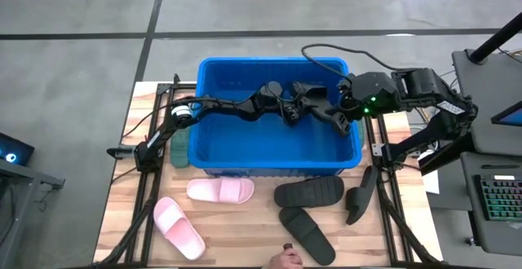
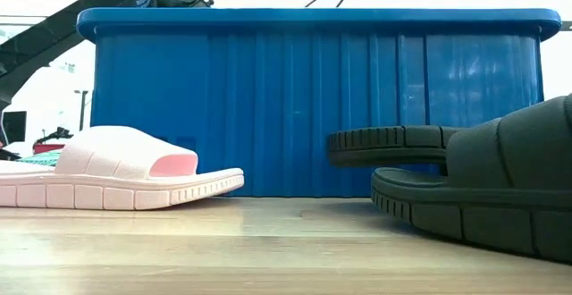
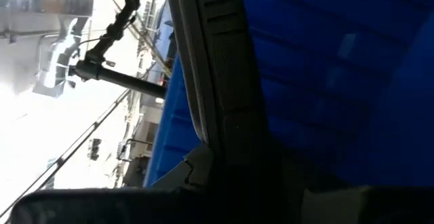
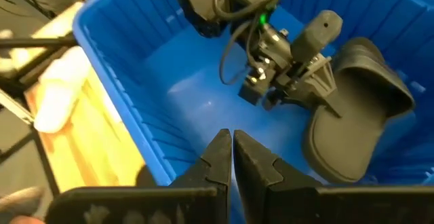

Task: Pick and place slides into bin
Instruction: Put the black slipper into the blue bin

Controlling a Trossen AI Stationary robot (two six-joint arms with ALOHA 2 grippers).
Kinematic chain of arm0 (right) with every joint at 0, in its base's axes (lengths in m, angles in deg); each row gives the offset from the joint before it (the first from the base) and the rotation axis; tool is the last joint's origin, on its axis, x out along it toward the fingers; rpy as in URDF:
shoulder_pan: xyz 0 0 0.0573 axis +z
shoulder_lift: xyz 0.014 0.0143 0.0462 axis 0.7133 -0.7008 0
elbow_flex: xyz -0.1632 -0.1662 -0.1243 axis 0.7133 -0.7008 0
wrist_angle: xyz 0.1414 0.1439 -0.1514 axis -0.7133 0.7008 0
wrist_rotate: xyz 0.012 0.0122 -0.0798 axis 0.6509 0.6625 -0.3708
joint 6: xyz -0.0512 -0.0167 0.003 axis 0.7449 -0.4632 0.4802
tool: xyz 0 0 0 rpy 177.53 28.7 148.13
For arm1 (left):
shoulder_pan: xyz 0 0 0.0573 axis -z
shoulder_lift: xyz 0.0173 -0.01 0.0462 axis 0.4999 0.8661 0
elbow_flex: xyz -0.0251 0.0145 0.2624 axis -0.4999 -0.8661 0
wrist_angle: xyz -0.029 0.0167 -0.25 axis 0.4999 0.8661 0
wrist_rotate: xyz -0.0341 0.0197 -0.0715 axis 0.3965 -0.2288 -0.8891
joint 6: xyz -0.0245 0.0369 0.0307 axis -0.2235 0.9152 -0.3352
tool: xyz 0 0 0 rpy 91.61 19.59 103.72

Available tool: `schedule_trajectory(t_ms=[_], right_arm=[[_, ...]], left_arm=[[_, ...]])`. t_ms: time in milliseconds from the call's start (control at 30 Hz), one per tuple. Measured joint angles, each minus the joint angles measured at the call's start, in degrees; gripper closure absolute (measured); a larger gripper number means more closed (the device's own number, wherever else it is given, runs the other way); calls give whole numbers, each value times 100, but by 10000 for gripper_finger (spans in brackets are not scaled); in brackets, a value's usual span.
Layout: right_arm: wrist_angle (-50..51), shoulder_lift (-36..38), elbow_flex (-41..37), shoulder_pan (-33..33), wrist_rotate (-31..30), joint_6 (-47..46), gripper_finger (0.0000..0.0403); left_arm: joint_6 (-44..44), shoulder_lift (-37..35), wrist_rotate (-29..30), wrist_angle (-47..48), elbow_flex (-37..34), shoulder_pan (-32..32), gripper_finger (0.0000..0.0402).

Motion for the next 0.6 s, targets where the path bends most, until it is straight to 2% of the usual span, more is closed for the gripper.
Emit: schedule_trajectory(t_ms=[300, 600], right_arm=[[-102, -2, -528, 1, 112, 3, 394], [-547, -1, -659, 1, 225, -1, 394]], left_arm=[[33, 0, -293, 546, 15, -9, 334], [16, 4, -306, 879, 35, -11, 327]])
